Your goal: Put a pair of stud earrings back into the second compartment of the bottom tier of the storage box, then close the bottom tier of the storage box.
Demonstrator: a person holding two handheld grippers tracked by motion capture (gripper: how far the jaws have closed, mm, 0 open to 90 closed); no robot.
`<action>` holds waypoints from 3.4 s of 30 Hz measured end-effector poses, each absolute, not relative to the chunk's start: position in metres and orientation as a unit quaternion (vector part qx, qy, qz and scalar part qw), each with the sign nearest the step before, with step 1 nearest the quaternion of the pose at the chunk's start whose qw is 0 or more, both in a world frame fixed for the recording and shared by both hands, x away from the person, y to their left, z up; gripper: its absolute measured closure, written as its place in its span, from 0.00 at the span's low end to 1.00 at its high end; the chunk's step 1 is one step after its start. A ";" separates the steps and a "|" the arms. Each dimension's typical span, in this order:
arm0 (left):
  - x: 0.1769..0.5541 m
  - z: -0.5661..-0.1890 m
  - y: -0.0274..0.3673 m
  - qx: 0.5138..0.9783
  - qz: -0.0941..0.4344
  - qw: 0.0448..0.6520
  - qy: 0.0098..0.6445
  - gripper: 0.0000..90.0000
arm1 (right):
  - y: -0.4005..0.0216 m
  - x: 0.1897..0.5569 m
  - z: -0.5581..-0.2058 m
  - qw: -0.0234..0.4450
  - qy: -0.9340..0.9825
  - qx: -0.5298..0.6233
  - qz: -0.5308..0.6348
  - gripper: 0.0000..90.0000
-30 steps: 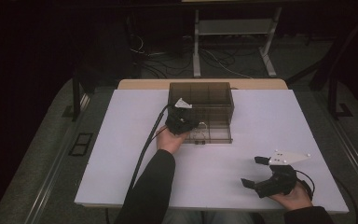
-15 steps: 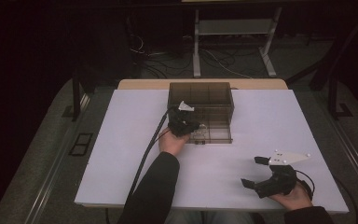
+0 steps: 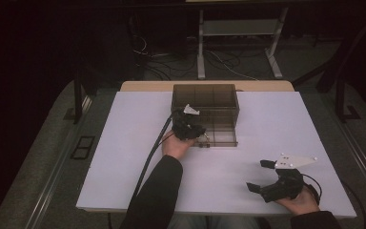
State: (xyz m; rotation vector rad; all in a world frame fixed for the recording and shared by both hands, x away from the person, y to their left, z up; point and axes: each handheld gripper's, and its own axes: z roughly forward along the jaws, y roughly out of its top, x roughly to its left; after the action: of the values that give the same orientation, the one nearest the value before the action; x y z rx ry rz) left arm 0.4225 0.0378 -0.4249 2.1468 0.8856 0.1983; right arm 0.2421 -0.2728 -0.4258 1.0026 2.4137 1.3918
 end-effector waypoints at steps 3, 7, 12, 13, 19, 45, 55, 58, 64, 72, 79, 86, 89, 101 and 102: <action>0.422 -0.422 0.041 0.846 0.070 0.402 0.342 0.65 | -0.273 0.242 -0.426 0.090 0.812 0.337 0.468 0.01; 0.420 -0.416 0.044 0.842 0.065 0.415 0.338 0.51 | -0.273 0.242 -0.426 0.090 0.812 0.337 0.468 0.01; 0.418 -0.410 0.046 0.835 0.050 0.431 0.340 0.37 | -0.272 0.242 -0.426 0.090 0.812 0.337 0.468 0.01; 0.417 -0.409 0.047 0.836 0.048 0.431 0.336 0.34 | -0.272 0.242 -0.426 0.090 0.813 0.337 0.467 0.01; 0.411 -0.402 0.049 0.838 0.026 0.437 0.326 0.13 | -0.272 0.242 -0.426 0.090 0.813 0.337 0.466 0.01; 0.368 -0.394 0.055 0.834 0.009 0.479 0.275 0.00 | -0.272 0.242 -0.426 0.090 0.813 0.338 0.466 0.01; 0.357 -0.402 0.057 0.849 -0.011 0.464 0.254 0.00 | -0.271 0.242 -0.426 0.091 0.813 0.338 0.466 0.01; 0.354 -0.404 0.056 0.851 -0.016 0.460 0.252 0.00 | -0.271 0.242 -0.426 0.091 0.812 0.339 0.466 0.01; 0.351 -0.408 0.054 0.860 -0.027 0.450 0.240 0.00 | -0.271 0.242 -0.426 0.090 0.812 0.338 0.466 0.01; 0.349 -0.412 0.055 0.866 -0.034 0.444 0.227 0.12 | -0.271 0.241 -0.426 0.090 0.813 0.338 0.466 0.01; 0.350 -0.416 0.053 0.874 -0.033 0.431 0.222 0.23 | -0.271 0.241 -0.426 0.090 0.813 0.338 0.466 0.01; 0.351 -0.423 0.050 0.887 -0.021 0.410 0.210 0.43 | -0.271 0.241 -0.426 0.090 0.813 0.338 0.465 0.01; 0.352 -0.425 0.049 0.888 -0.016 0.406 0.215 0.50 | -0.272 0.241 -0.426 0.090 0.813 0.338 0.466 0.01; 0.361 -0.432 0.049 0.892 0.015 0.397 0.217 0.76 | -0.272 0.241 -0.426 0.089 0.813 0.338 0.465 0.01; 0.361 -0.432 0.049 0.891 0.016 0.397 0.218 0.78 | -0.272 0.241 -0.426 0.090 0.813 0.338 0.466 0.01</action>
State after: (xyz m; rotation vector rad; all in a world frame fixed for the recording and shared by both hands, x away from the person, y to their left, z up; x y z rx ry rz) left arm 0.3609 0.0487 -0.4317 2.2583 0.5529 0.0413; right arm 0.2413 -0.2715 -0.4263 1.0047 2.4183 1.3847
